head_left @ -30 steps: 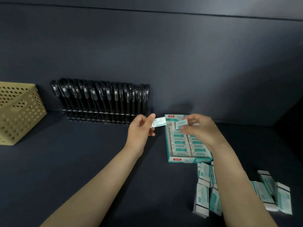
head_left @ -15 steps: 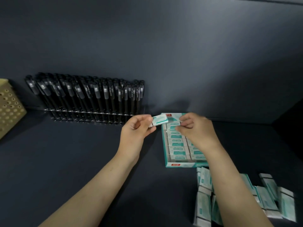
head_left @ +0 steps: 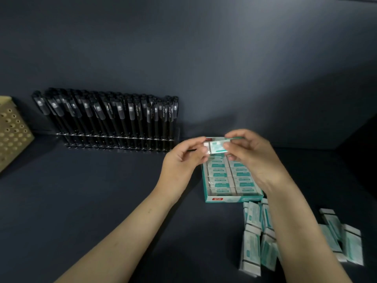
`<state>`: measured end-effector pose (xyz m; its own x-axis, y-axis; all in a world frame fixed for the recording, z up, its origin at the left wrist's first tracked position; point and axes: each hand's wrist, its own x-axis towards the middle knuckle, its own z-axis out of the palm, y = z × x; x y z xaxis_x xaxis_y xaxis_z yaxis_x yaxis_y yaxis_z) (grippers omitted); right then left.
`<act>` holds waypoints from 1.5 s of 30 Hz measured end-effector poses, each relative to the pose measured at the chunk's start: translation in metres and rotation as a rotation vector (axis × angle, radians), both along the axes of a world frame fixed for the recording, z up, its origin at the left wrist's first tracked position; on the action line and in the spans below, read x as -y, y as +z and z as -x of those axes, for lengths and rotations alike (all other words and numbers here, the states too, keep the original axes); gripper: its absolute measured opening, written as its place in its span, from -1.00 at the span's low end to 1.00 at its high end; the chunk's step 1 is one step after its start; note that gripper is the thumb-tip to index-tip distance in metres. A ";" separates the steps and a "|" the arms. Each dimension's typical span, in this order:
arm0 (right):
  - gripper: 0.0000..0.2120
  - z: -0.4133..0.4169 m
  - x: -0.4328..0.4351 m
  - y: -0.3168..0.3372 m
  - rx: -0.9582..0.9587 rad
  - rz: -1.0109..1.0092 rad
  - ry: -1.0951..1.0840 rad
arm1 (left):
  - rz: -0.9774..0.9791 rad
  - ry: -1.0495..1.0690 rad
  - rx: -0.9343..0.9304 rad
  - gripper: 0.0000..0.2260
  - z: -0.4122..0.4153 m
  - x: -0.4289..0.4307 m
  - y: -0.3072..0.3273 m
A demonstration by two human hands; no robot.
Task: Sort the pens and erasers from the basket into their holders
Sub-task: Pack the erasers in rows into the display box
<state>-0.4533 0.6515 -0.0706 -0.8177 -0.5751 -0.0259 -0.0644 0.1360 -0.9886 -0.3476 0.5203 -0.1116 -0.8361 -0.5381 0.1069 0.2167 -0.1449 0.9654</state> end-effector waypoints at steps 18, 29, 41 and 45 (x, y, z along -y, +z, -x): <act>-0.85 0.027 -0.031 -0.009 -0.117 -0.307 -0.174 | 1.021 -0.427 0.505 -0.05 -0.022 0.028 -0.001; -0.82 0.024 -0.022 -0.013 -0.381 -0.507 -0.186 | 1.159 -0.364 0.520 -0.12 -0.029 0.030 0.009; -0.92 0.030 -0.016 -0.028 -0.601 -0.592 -0.036 | 1.345 -0.367 0.540 -0.03 -0.023 0.026 0.005; -0.92 0.031 -0.006 -0.033 -0.662 -0.580 -0.067 | 1.413 -0.340 0.540 -0.05 -0.023 0.026 0.006</act>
